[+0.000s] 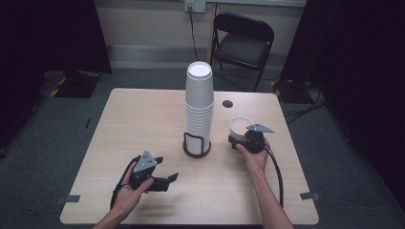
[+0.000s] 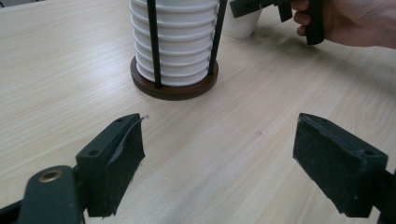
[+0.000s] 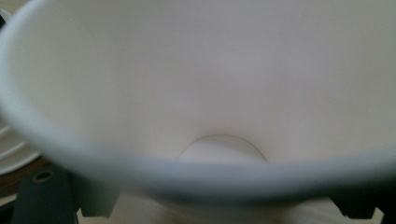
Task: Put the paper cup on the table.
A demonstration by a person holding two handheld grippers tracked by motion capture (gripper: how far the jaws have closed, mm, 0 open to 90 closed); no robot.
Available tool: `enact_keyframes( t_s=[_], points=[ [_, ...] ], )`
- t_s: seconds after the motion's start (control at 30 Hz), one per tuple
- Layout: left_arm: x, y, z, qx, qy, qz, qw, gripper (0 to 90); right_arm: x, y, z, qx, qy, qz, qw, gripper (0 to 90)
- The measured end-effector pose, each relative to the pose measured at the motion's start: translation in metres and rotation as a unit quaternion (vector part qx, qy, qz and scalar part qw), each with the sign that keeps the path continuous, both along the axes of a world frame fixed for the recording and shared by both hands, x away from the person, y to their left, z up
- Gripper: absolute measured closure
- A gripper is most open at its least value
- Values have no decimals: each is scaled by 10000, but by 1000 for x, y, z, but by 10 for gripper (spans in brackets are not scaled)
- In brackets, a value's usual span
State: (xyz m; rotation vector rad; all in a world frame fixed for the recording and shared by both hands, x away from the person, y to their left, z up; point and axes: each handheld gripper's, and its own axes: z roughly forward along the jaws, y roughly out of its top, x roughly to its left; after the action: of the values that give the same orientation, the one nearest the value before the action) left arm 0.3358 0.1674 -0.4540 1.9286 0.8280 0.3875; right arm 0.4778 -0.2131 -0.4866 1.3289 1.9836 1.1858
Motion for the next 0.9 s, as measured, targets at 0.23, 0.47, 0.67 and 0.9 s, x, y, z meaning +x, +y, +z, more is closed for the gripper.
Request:
enact_keyframes(
  t_s=[0.23, 0.47, 0.67, 0.9],
  points=[
    [1, 1, 0, 50, -14, 6, 10000, 163, -5, -4, -2, -115, 128, 16, 9999, 148],
    [1, 0, 0, 64, 6, 8, 10000, 163, -14, -7, 4, -106, 99, 69, 9999, 150],
    [1, -1, 0, 82, 17, 48, 10000, 163, -23, -11, 10, -85, 172, 80, 9998, 151],
    [0, -4, -1, 64, 45, 37, 10000, 161, -38, -23, 23, -2, 62, 61, 10000, 152]
  ],
)
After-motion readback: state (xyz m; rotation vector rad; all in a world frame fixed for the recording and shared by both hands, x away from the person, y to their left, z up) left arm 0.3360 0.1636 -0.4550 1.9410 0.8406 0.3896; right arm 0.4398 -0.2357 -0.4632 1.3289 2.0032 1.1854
